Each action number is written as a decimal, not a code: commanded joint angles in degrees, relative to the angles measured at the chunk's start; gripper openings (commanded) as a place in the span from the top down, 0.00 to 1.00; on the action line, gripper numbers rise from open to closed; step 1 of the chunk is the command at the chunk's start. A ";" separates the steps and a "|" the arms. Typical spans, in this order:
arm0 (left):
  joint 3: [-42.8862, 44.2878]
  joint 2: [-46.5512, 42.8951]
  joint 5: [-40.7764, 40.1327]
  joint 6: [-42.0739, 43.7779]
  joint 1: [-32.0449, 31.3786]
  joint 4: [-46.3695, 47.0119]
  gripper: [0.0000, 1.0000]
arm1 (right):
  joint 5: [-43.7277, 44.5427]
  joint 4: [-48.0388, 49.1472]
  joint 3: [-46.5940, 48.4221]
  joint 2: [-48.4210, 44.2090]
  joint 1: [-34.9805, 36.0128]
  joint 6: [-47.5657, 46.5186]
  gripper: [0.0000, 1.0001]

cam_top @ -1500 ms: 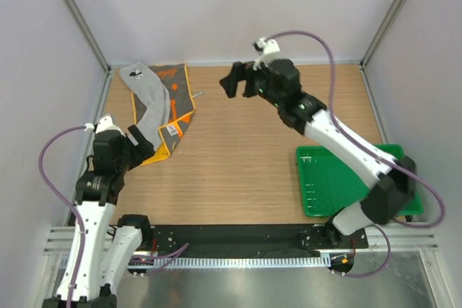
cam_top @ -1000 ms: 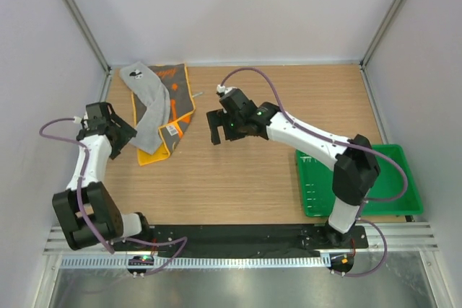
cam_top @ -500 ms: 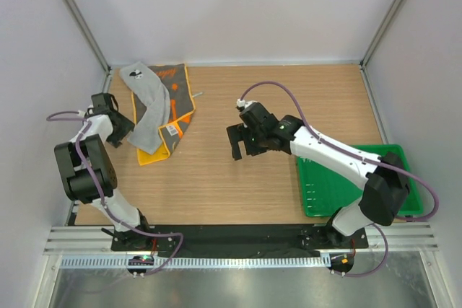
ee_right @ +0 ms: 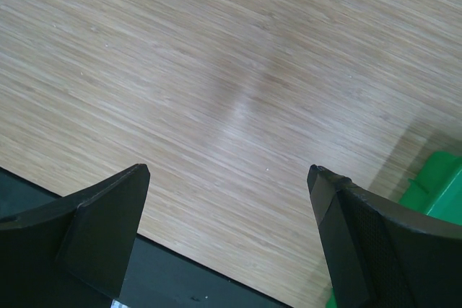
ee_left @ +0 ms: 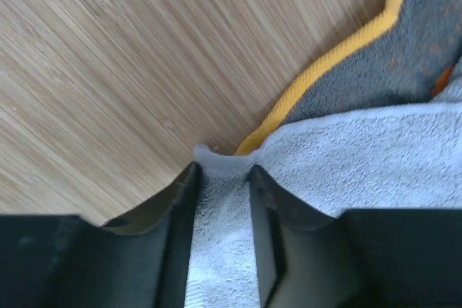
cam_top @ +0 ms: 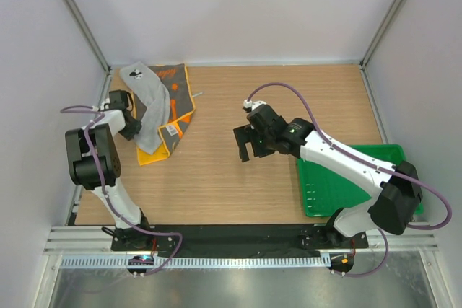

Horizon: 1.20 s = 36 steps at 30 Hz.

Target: Roll the towels

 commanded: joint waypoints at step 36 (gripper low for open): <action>2.66 -24.72 -5.23 6.53 -8.97 -8.18 1.00 | 7.28 -3.88 1.72 -3.77 -2.31 -0.59 0.00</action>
